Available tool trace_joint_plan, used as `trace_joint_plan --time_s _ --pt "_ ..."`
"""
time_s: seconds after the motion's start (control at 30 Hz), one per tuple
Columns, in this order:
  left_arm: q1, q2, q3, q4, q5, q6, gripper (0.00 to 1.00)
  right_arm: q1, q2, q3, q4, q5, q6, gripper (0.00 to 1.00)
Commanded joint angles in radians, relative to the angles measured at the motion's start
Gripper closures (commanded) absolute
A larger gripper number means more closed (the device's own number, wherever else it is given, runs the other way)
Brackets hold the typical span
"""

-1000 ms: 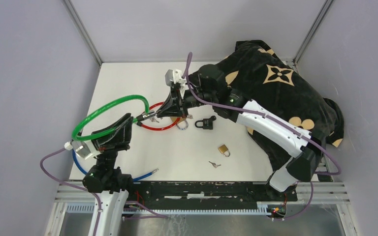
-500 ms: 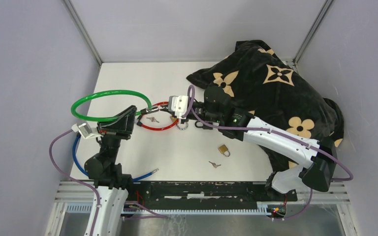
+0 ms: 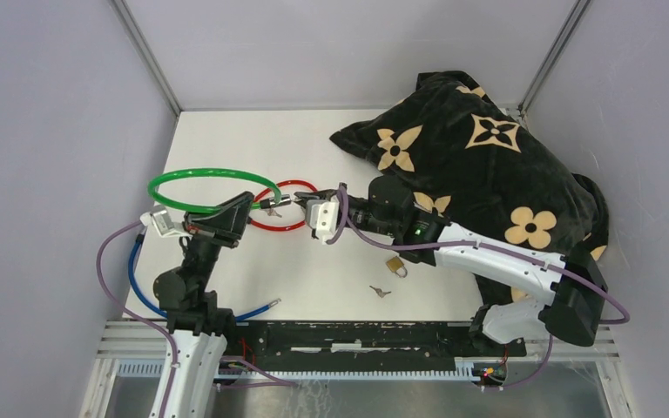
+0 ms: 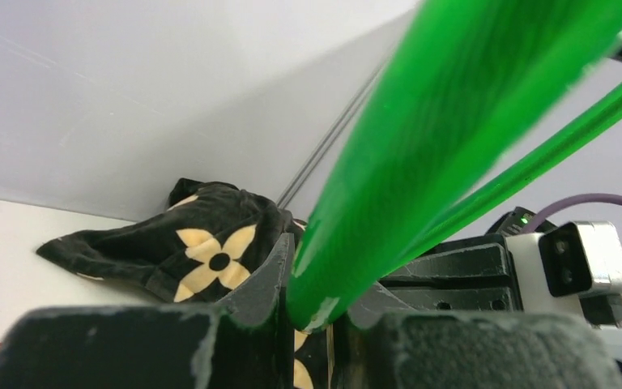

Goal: Lock with the key
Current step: Place the lock at the center of the board.

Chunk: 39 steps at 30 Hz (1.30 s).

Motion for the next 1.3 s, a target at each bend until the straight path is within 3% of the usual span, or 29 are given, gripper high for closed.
trace_joint_plan --time_s 0.0,0.13,0.27,0.33,0.43,0.53,0.67,0.77,0.83,0.93,1.03,1.17,1.27 --pt "0.025 -0.047 0.021 0.11 -0.182 0.146 0.98 -0.087 -0.089 -0.096 0.048 0.057 0.058 1.0" --pt "0.031 -0.064 0.027 0.183 -0.228 0.291 0.98 -0.184 -0.14 -0.238 0.122 0.041 0.15 1.0" --pt "0.032 -0.067 0.026 0.184 -0.224 0.314 0.98 -0.244 -0.184 -0.339 0.2 0.008 0.231 1.0" --pt "0.033 -0.064 0.019 0.182 -0.201 0.333 0.98 -0.261 -0.206 -0.366 0.218 0.002 0.259 1.0" --pt "0.033 -0.053 0.016 0.12 -0.117 0.485 0.98 -0.273 -0.227 -0.37 0.18 0.023 0.285 1.0" --pt "0.031 -0.019 0.056 -0.114 0.028 0.79 0.98 -0.283 -0.263 -0.386 0.153 0.07 0.316 1.0" --pt "0.028 0.057 0.141 -0.613 0.286 1.364 0.98 -0.306 -0.335 -0.434 0.135 0.149 0.364 1.0" --pt "0.022 0.147 0.195 -0.945 0.34 1.754 0.98 -0.312 -0.383 -0.472 0.128 0.192 0.374 1.0" --pt "0.01 0.202 0.219 -1.073 0.322 1.938 0.98 -0.313 -0.403 -0.489 0.117 0.187 0.374 1.0" --pt "-0.028 0.304 0.242 -1.117 0.244 2.05 0.98 -0.311 -0.407 -0.494 0.089 0.123 0.393 1.0" --pt "-0.156 0.418 0.267 -1.117 0.072 2.114 0.98 -0.31 -0.394 -0.5 0.09 0.051 0.444 1.0" --pt "-0.407 0.501 0.249 -0.943 -0.236 2.069 0.98 -0.303 -0.382 -0.503 0.105 0.021 0.469 1.0" --pt "-0.483 0.57 0.293 -0.782 -0.322 1.988 0.98 -0.291 -0.382 -0.497 0.118 0.004 0.471 1.0"
